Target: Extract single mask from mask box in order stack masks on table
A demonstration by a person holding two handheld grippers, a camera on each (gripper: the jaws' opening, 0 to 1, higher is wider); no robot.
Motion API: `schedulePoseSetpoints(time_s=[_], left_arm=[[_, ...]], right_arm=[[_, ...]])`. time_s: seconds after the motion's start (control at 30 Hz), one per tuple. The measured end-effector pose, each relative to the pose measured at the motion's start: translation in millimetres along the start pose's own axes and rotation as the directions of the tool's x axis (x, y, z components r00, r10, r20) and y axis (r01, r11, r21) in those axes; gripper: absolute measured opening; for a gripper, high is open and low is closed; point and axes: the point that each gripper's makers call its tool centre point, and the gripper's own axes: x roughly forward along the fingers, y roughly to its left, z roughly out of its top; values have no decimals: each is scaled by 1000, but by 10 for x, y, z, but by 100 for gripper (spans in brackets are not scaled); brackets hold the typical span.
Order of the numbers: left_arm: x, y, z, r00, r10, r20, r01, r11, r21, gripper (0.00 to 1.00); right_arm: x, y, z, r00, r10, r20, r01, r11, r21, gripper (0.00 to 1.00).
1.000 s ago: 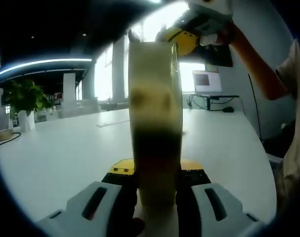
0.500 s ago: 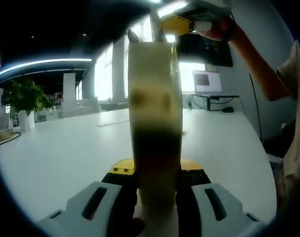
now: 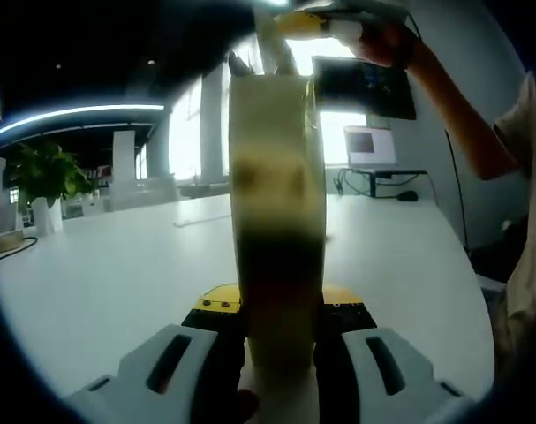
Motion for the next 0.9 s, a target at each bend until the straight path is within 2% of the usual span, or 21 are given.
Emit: schedulePoseSetpoints(time_s=[0.2, 0.4, 0.73, 0.8, 0.9], left_arm=[[2, -3, 2, 1000, -1, 0, 1, 1000, 1, 20], [1, -6, 4, 1000, -1, 0, 1, 1000, 2, 20], [2, 0, -3, 1000, -2, -1, 2, 1000, 1, 20], [3, 2, -4, 1000, -2, -1, 2, 1000, 1, 20], [2, 3, -5, 1000, -2, -1, 2, 1000, 1, 20]], right_arm=[[-34, -209, 34, 996, -92, 20, 92, 996, 10, 0], [-81, -337, 62, 989, -147, 37, 146, 989, 19, 0], [-208, -582, 91, 965, -253, 65, 252, 967, 31, 0], [-254, -644, 105, 955, -286, 73, 284, 958, 41, 0], [-302, -703, 96, 952, -298, 73, 295, 954, 40, 0]])
